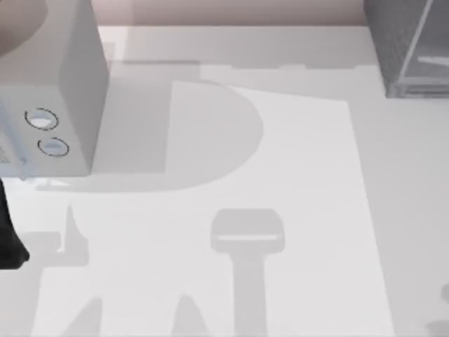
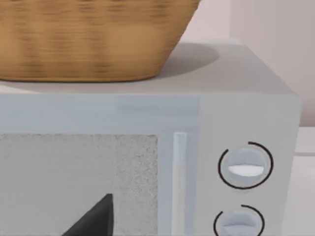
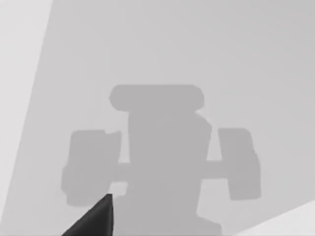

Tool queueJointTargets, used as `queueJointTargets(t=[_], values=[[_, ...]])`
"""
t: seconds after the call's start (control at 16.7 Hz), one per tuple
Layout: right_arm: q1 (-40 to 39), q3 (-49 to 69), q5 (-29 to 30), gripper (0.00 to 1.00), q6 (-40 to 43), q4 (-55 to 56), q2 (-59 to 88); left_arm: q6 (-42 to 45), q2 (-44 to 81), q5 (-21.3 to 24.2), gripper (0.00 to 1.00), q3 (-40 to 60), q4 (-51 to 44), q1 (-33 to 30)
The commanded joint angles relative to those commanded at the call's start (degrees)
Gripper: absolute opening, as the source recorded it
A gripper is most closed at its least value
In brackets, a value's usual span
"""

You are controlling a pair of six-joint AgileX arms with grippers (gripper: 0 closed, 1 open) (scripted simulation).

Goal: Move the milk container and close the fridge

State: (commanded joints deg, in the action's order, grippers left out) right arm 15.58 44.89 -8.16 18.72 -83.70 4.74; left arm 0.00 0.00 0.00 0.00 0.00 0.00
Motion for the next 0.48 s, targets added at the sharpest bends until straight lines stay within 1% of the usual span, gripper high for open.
queueJointTargets(t=[0.18, 0.48], values=[[12.39, 4.78, -6.34, 1.00, 13.64, 0.06, 13.50, 0.00, 0.00, 0.00, 1.00, 0.00, 0.00, 0.00], [35.90, 13.61, -18.61, 1.00, 40.22, -0.07, 39.93, 0.00, 0.00, 0.00, 1.00, 0.00, 0.00, 0.00]])
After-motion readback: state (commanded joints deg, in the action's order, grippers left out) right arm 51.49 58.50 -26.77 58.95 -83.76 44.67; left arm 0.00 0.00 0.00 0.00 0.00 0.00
